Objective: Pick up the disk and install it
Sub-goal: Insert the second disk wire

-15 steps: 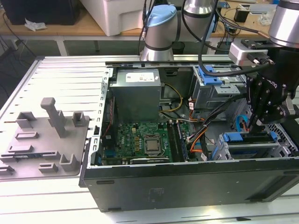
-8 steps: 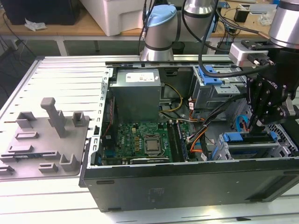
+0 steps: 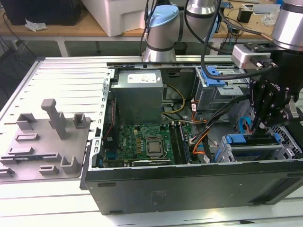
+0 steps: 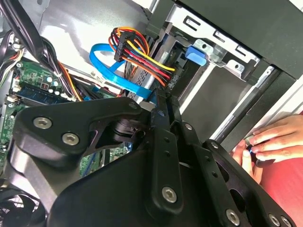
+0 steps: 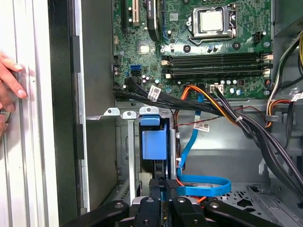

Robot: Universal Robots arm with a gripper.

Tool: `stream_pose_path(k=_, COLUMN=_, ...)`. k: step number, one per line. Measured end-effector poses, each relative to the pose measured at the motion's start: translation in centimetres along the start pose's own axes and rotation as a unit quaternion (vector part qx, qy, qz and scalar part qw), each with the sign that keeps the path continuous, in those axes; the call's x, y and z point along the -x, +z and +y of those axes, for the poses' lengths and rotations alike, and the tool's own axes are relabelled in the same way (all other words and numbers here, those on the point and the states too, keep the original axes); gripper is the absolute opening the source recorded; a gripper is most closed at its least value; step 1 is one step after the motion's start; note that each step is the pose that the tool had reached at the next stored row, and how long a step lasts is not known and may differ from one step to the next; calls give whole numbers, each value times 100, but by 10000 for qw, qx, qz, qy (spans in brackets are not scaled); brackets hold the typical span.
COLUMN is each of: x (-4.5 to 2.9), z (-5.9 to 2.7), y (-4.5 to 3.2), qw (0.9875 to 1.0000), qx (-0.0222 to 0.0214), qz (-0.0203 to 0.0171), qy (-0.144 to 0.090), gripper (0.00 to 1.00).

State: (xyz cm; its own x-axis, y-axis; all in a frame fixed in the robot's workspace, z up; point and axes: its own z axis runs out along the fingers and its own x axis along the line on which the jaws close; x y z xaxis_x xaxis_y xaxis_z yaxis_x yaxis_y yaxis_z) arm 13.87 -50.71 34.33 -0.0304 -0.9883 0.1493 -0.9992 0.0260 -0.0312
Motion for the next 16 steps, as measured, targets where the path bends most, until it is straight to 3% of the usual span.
stream_pose_path(k=16, x=4, z=0, y=30, qw=10000, qx=0, qz=-1, qy=0, gripper=16)
